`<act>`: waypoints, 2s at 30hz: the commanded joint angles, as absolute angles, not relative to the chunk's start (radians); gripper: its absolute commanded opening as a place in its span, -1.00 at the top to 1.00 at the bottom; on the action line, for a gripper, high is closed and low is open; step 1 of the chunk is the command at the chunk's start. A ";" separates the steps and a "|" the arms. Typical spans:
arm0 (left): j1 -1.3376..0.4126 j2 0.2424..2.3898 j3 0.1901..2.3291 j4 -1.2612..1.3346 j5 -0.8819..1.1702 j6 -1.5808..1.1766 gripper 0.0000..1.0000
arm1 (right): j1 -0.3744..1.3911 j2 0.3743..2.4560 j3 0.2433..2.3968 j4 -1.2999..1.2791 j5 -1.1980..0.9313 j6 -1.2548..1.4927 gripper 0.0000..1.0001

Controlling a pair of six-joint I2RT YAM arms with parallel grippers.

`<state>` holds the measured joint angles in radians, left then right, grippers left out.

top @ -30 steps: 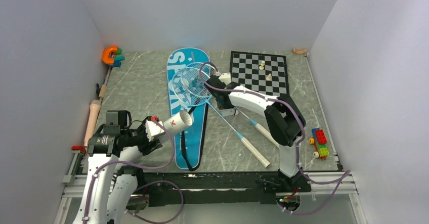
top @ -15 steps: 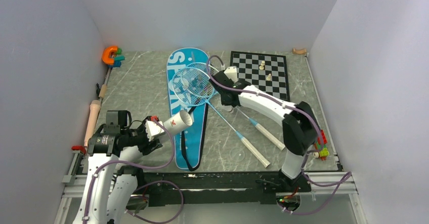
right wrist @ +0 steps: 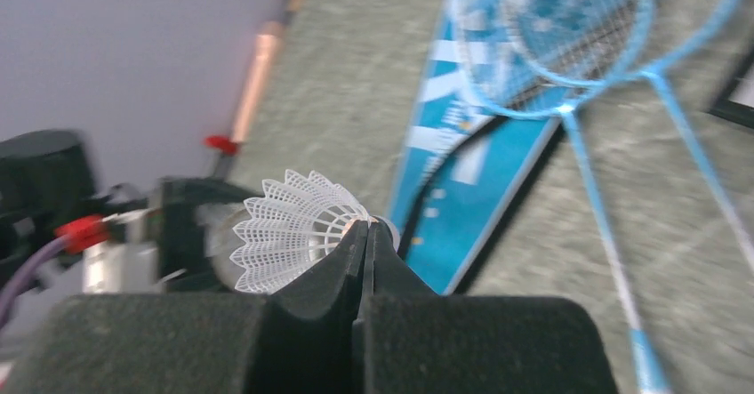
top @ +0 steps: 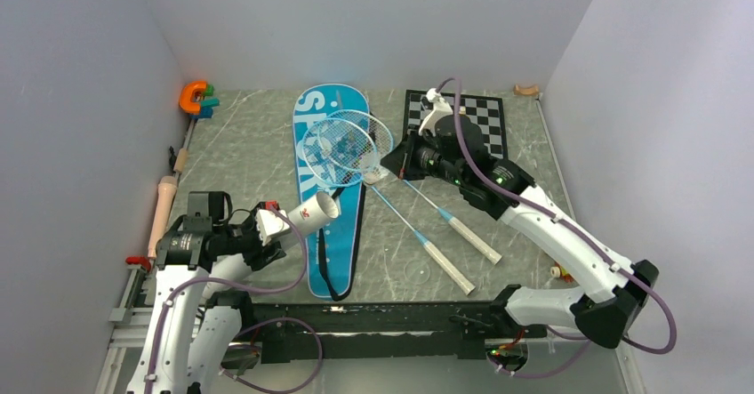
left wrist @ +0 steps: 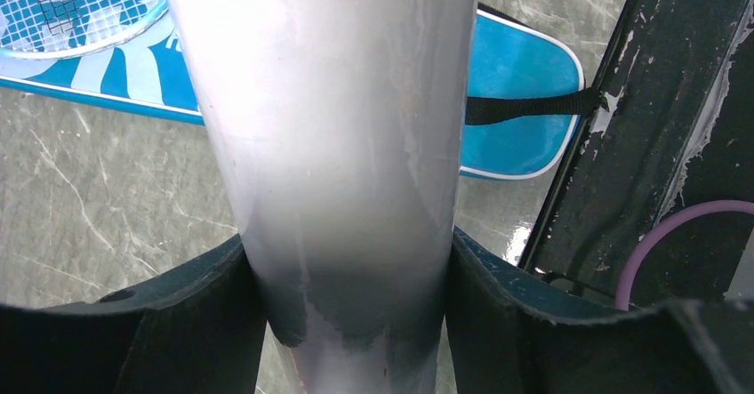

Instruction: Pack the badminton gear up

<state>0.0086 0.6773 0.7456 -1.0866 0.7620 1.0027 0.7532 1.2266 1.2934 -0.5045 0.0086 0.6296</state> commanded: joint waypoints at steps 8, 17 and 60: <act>0.008 0.690 0.765 -1.008 0.798 0.974 0.16 | 0.751 1.227 1.150 -0.043 -0.428 0.883 1.00; -0.016 0.687 0.765 -0.992 0.800 0.959 0.21 | 0.783 1.317 1.101 0.117 -0.462 0.975 1.00; -0.020 0.676 0.809 -1.031 0.857 0.952 0.20 | 0.874 1.492 1.308 -0.341 -0.354 0.622 0.12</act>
<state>-0.0151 0.6842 0.7547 -1.0271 0.7837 0.9543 0.8585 1.4822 1.2587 -0.3000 -0.4042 0.6678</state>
